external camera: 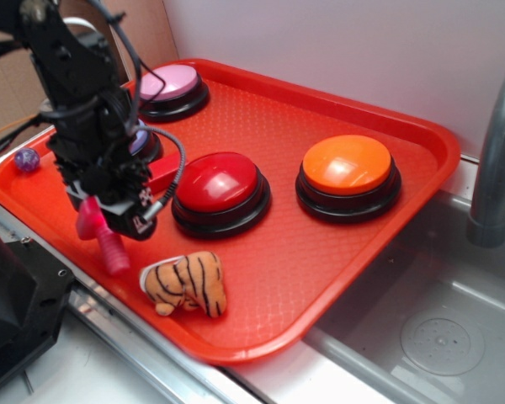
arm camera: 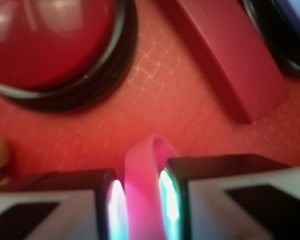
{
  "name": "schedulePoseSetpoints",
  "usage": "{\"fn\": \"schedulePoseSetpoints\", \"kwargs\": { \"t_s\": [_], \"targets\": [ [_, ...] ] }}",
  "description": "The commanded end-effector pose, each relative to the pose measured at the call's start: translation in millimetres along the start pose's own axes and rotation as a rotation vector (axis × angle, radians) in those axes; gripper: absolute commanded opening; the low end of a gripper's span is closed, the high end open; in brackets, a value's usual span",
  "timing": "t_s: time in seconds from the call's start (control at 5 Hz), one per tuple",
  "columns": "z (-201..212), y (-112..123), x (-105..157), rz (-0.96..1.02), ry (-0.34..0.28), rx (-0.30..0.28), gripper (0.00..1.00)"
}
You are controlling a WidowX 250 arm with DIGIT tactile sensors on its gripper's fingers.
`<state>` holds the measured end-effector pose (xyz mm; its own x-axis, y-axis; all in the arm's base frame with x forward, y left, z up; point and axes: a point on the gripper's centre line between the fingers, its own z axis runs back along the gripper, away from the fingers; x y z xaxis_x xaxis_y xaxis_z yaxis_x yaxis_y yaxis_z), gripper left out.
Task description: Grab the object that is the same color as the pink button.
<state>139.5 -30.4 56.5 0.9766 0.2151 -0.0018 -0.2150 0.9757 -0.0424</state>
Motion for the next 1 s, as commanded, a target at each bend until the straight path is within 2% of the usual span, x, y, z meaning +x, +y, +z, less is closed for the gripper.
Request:
{"fn": "schedulePoseSetpoints", "kwargs": {
  "t_s": [0.0, 0.2, 0.4, 0.6, 0.8],
  "targets": [
    [69, 1, 35, -0.075, -0.084, -0.004, 0.00],
    [113, 18, 56, -0.085, -0.151, 0.013, 0.00],
    [139, 29, 74, -0.103, -0.178, 0.044, 0.00],
    [155, 43, 84, -0.114, -0.180, 0.064, 0.00],
    [150, 45, 80, -0.070, -0.187, 0.064, 0.00]
  ]
}}
